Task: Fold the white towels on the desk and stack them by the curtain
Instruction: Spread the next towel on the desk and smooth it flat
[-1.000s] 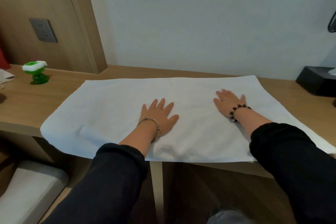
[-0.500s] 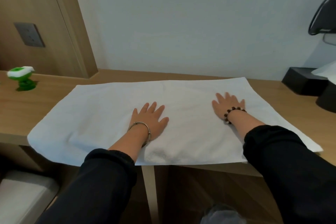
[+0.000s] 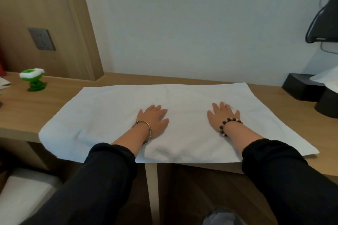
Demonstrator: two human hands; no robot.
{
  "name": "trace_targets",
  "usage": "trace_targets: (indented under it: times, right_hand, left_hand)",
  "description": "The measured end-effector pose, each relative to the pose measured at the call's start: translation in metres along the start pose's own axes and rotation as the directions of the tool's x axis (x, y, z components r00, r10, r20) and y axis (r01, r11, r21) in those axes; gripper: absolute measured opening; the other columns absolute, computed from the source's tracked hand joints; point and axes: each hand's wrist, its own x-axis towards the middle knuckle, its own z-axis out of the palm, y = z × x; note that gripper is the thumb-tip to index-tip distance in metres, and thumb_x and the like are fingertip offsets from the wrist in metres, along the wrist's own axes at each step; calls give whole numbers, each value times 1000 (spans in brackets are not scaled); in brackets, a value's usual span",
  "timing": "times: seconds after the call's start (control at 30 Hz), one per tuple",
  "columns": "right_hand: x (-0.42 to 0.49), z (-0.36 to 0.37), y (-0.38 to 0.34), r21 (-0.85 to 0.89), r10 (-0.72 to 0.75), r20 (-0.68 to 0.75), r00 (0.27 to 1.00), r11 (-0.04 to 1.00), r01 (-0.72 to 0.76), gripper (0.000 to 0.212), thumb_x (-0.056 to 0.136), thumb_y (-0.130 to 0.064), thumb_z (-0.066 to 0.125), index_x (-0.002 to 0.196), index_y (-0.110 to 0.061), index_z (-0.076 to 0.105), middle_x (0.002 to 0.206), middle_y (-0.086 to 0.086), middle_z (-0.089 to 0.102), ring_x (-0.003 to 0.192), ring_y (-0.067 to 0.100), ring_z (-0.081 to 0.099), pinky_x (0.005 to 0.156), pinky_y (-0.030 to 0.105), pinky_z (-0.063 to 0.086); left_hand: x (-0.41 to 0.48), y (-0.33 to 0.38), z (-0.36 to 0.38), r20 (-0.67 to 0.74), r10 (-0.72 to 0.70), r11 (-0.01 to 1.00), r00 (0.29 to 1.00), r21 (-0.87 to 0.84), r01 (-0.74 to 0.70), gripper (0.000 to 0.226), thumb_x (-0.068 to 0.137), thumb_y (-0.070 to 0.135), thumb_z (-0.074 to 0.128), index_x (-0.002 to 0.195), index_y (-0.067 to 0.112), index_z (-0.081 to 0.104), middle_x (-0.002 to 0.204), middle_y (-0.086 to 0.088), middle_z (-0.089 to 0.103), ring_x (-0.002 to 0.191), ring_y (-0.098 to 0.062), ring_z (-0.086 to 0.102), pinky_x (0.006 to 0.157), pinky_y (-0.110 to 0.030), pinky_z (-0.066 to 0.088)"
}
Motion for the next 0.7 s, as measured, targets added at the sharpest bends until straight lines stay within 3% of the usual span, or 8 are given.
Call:
trace_targets:
  times: [0.1,0.23,0.47,0.6,0.7]
  right_hand:
    - [-4,-2,-14,-90,24,8,1000,996,-24,61,99,-48,10,153,-22,1,160,4,-10,147,25,-7,116,54,1]
    - [-24,1,-67,-153,-225,-78,971,965,212,60,100,-43,16,152,-17,6,160,5,-7,147,27,-8,115,53,0]
    - [-70,18,-194,-47,-521,-44,853,854,519,58,100,-42,17,152,-17,9,161,5,-4,147,25,-6,115,53,0]
    - [-79,30,-225,-19,-527,17,850,849,527,56,101,-41,11,153,-23,1,160,0,-10,147,21,-7,116,54,-2]
    - [-77,32,-225,-7,-502,12,865,865,502,57,100,-43,10,153,-26,1,160,-2,-10,147,19,-7,115,57,-2]
  left_hand:
    - [-12,-15,-10,6,5,1000,1000,8,-6,46,98,42,31,144,34,33,158,7,17,147,-16,3,115,-51,1]
    - [-37,-49,-23,-67,-56,996,996,69,61,36,98,35,31,129,28,49,152,3,29,146,-20,8,114,-55,6]
    - [-85,-124,-32,-76,-219,964,973,136,227,41,101,36,25,140,29,38,153,3,29,145,-22,9,113,-59,9]
    - [-113,-169,-26,-118,-430,898,895,47,438,48,102,42,17,149,36,19,159,9,7,147,-21,-2,113,-58,1]
    - [-129,-199,-19,-219,-588,806,779,-81,586,51,101,46,19,149,33,19,160,4,6,146,-22,-1,114,-56,4]
